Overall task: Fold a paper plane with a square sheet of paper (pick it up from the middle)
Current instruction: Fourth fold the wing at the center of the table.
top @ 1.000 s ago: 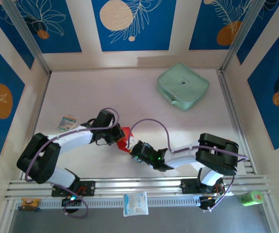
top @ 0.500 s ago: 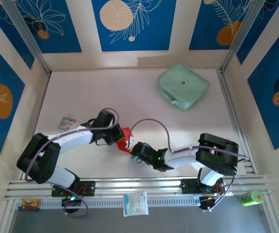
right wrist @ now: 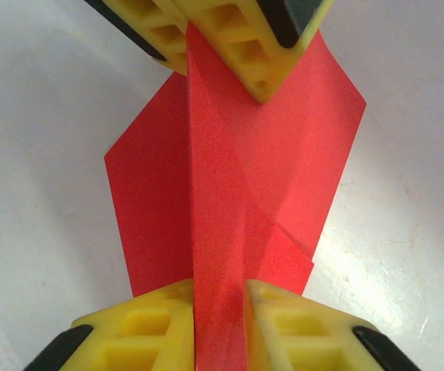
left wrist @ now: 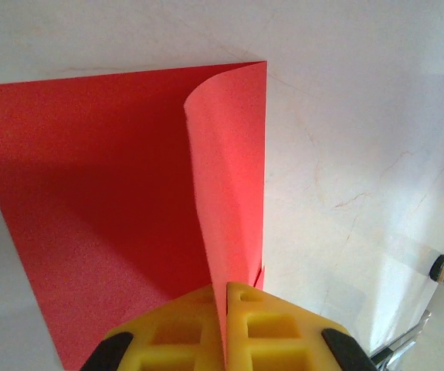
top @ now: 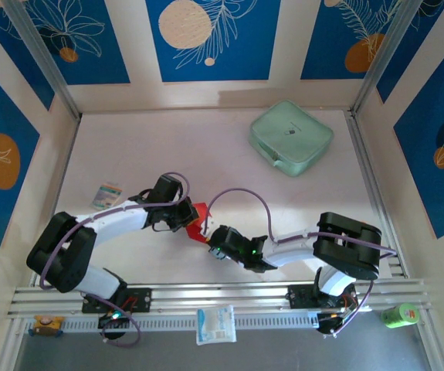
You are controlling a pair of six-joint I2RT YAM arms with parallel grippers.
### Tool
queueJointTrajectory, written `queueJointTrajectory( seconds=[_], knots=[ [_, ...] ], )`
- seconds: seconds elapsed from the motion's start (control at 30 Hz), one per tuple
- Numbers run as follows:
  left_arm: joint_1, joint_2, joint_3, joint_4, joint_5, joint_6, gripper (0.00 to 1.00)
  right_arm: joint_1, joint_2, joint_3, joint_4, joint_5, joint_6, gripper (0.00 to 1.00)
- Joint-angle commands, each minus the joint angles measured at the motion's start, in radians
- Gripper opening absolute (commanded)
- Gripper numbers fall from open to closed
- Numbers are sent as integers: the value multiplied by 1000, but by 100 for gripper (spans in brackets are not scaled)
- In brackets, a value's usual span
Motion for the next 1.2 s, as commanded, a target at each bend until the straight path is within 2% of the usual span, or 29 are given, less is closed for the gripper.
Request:
queueJointTrajectory(
  seconds=[0.0,0.13,0.17,0.3,0.43,0.5,0.6,0.83,0.93,1.17],
  knots=[
    [9,-4,1,-22,2,-2,0,-6,-28,-8,10,-24,20,19],
    [8,-8,1,-27,-4,0,7,-21,-19,7,-27,-57,60,14],
    [8,-13,1,-27,-6,3,11,-27,-16,11,-35,-73,76,12],
    [8,-55,-2,-31,-35,8,47,-81,2,14,-43,-202,195,11],
    [8,-133,-10,-52,-98,18,55,-151,13,10,-25,-356,302,11],
    [8,-167,-21,-60,-125,16,56,-187,20,2,-6,-419,350,11],
    [9,-197,-36,-60,-148,16,54,-242,26,-6,18,-520,407,10],
    [8,-137,-35,-7,-99,7,22,-360,53,1,38,-743,529,11],
    [4,-90,-30,26,-69,2,13,-409,75,-6,68,-823,591,11],
    [-8,25,-29,84,-14,-4,7,-461,110,-18,121,-914,681,11]
  ],
)
